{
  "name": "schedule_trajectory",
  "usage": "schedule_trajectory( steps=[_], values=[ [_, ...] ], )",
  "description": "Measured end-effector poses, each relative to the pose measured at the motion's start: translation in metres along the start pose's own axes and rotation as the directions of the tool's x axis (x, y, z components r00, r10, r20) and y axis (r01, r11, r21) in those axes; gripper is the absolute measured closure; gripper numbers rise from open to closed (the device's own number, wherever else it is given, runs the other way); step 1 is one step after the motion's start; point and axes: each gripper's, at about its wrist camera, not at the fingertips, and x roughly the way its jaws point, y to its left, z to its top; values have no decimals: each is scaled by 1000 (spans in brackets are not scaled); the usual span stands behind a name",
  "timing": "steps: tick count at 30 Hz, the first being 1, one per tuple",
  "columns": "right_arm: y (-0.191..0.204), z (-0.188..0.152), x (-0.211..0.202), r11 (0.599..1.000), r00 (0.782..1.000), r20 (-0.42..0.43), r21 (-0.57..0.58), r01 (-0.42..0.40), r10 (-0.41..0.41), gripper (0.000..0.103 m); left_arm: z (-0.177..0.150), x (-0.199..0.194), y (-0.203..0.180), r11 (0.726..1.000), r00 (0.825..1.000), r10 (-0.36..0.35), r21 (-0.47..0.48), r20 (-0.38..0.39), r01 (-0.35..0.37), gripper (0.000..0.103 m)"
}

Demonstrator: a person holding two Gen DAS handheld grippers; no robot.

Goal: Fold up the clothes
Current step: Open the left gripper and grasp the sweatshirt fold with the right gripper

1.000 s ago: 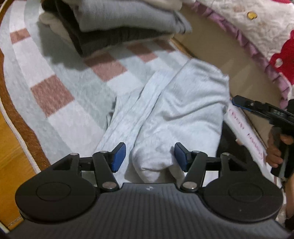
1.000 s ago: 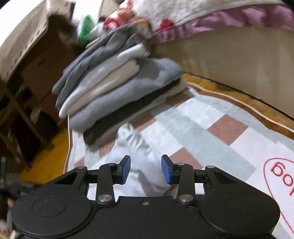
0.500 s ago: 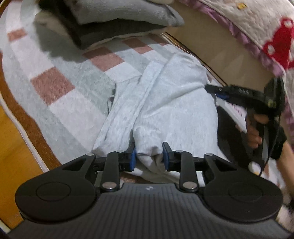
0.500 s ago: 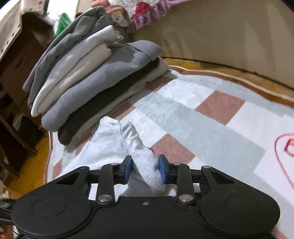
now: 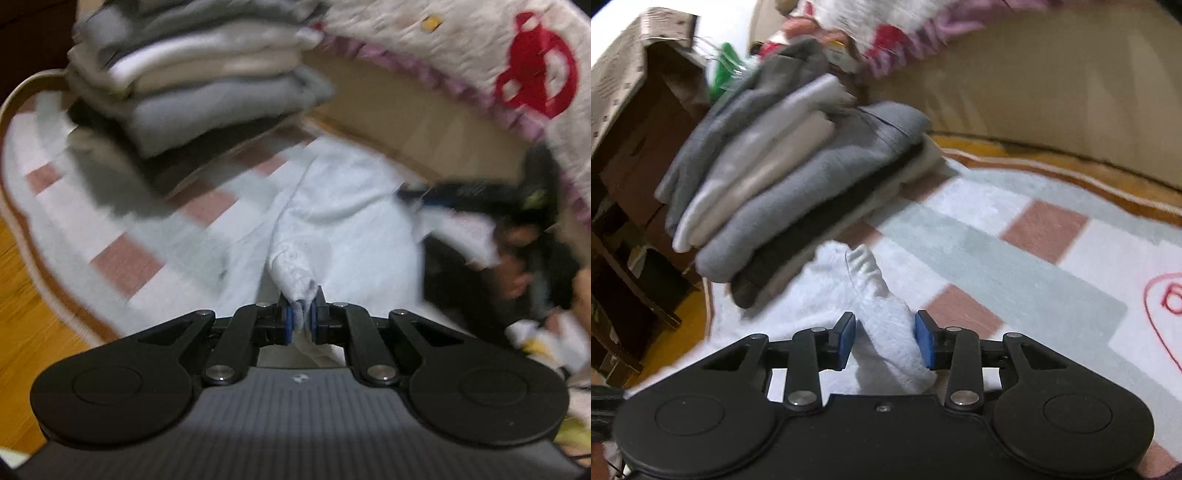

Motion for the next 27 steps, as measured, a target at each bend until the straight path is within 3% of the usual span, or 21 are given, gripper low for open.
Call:
schedule_trajectory(
  steps=[3,8,14,16,18,22,24,27],
  values=[
    [10,-1,3,999,1000,8,-41,-3,3,61,-15,12,14,999,999,18,-32,-39,-19,95],
    [1,-10,19,996,996,-22,-23,82,-83,61,-24,16,14,997,999,17,-71,-47,-21,95],
    [-19,-14,26,995,1000,13,101,4,-5,62,-25,17,22,990,996,33,-132,-87,-44,88],
    [-25,-16,28,989,1000,9,147,-5,4,62,-18,8,19,993,997,33,-114,-64,-40,88],
    [-30,-16,28,981,1000,6,192,-10,9,62,-10,-9,14,997,1000,-8,-83,15,9,85],
    [-22,-11,21,984,1000,14,176,8,-11,61,12,-33,-7,996,985,-87,36,149,82,57],
    [-21,-9,20,983,1000,16,181,8,-11,60,25,-26,-19,989,981,-131,89,145,118,57],
    [-21,-8,20,983,1000,19,181,4,-8,59,43,12,-42,975,985,-160,166,64,148,57]
  ],
)
